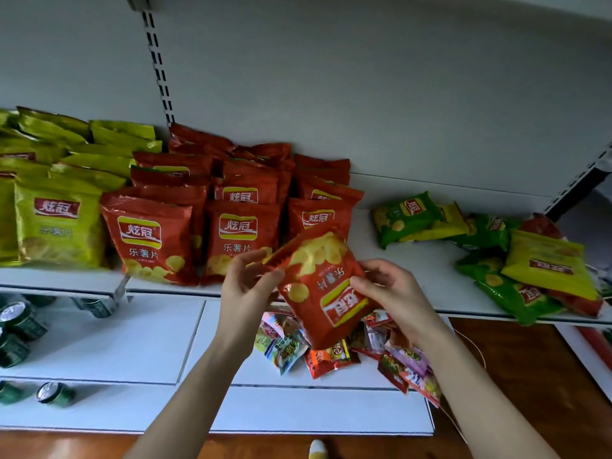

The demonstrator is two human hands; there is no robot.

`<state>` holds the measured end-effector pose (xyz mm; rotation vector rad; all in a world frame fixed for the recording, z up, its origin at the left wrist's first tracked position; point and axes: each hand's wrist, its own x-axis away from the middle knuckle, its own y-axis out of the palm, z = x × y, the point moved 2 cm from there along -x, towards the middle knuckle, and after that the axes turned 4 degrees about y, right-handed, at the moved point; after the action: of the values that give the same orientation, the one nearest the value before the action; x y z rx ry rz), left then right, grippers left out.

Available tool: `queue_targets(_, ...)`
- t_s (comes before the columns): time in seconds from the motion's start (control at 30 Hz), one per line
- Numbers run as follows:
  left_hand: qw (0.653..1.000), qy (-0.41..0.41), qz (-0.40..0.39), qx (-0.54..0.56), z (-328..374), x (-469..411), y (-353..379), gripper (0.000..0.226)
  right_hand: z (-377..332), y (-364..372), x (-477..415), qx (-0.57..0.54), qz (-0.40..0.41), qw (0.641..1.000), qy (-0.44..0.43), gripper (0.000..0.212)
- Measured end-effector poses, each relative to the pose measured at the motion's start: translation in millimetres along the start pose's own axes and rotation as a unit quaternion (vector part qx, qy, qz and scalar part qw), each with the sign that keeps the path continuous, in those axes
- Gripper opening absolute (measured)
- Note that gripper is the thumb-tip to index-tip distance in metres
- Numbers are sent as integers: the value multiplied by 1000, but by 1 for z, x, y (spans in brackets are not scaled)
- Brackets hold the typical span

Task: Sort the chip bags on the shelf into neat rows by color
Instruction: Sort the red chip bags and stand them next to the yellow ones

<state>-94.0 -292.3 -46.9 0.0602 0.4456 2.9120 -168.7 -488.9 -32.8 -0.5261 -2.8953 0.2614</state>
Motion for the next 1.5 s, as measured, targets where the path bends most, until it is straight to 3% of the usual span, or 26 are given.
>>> queue_targets(0.1,989,60,-72,-115,6,-1,-4,55,-9,-15,-3,110,-118,987,9,23)
queue_targets(0.17,964,10,-175,-199,7,1,4,65,-17,-13,-2,200,-212,957,11,24)
queue_targets(0.23,944,-60,-245,-214,3,6,11,45,-21,-9,-4,241,-228,943,-2,24)
queue_targets(0.3,964,-67,-193,-173,-2,6,14,21,-23,-9,-7,215,-146,965,-31,23)
queue_targets(0.4,995,-54,-48,-67,-11,2,12,13,-18,-19,-8,108,81,988,-68,34)
queue_targets(0.43,998,-52,-12,-38,-13,1,12,12,-12,-19,-6,63,108,991,-47,43)
queue_targets(0.53,998,-64,28,12,-20,3,18,13,8,-2,2,0,53,998,26,58)
queue_targets(0.67,992,-112,8,49,-25,1,21,18,16,-2,-7,-26,93,995,-9,35)
queue_targets(0.73,996,-84,-13,-7,-28,-1,21,18,12,-9,-18,-25,91,995,-22,32)
queue_targets(0.77,996,-32,-19,-79,-31,-1,20,22,8,-13,-24,-2,91,995,-32,33)
queue_targets(0.83,951,143,-23,-272,-36,-3,16,38,0,-18,-38,73,87,991,-68,33)
queue_targets(0.9,855,299,-68,-419,-43,-5,17,50,-10,-17,-52,150,82,979,-108,34)
queue_targets(0.97,767,368,-126,-511,-54,-10,21,56,-19,-12,-68,197,70,968,-137,37)
queue_targets(1.03,723,364,-167,-563,-63,-15,25,60,-23,-3,-81,234,52,959,-153,39)
queue_targets(1.23,694,334,-177,-613,-72,-37,37,66,-21,-1,-109,294,57,939,-169,43)
queue_targets(1.5,684,335,-171,-625,-76,-52,43,48,-22,-7,-129,324,40,930,-170,45)
